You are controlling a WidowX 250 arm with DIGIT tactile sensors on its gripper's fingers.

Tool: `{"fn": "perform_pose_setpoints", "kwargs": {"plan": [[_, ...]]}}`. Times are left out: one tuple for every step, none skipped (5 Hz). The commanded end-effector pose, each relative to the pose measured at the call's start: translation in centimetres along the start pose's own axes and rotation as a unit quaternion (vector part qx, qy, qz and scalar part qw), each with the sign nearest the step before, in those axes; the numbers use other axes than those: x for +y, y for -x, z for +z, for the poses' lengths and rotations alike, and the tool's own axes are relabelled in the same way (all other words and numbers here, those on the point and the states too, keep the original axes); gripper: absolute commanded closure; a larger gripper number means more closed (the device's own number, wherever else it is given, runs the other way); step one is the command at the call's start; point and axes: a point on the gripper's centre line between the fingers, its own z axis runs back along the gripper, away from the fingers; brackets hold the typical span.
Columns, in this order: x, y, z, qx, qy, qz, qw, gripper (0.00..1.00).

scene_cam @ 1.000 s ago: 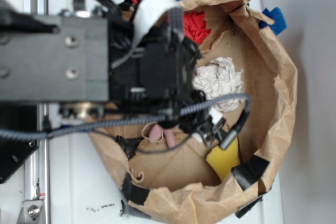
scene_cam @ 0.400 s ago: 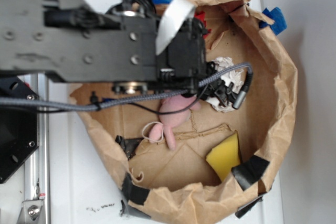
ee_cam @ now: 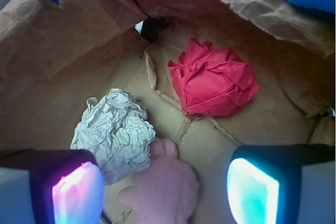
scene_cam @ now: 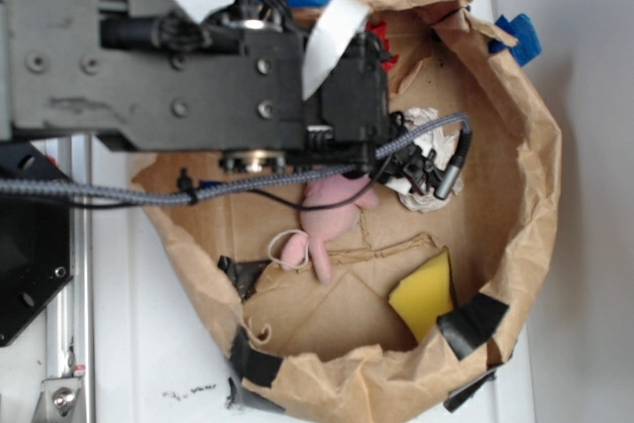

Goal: Grab the red paper.

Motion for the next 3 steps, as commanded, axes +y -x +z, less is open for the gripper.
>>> {"fn": "perform_pose_setpoints", "kwargs": {"plan": [[0.0, -2.1, -1.2, -0.054, -0.007, 0.056, 0.997, 0.00], [0.0, -2.3, -3.0, -0.059, -0.021, 0.082, 0.995, 0.00], [-0.1, -2.1, -4.0, -0.065, -0.028, 0.101, 0.992, 0.00]]}}
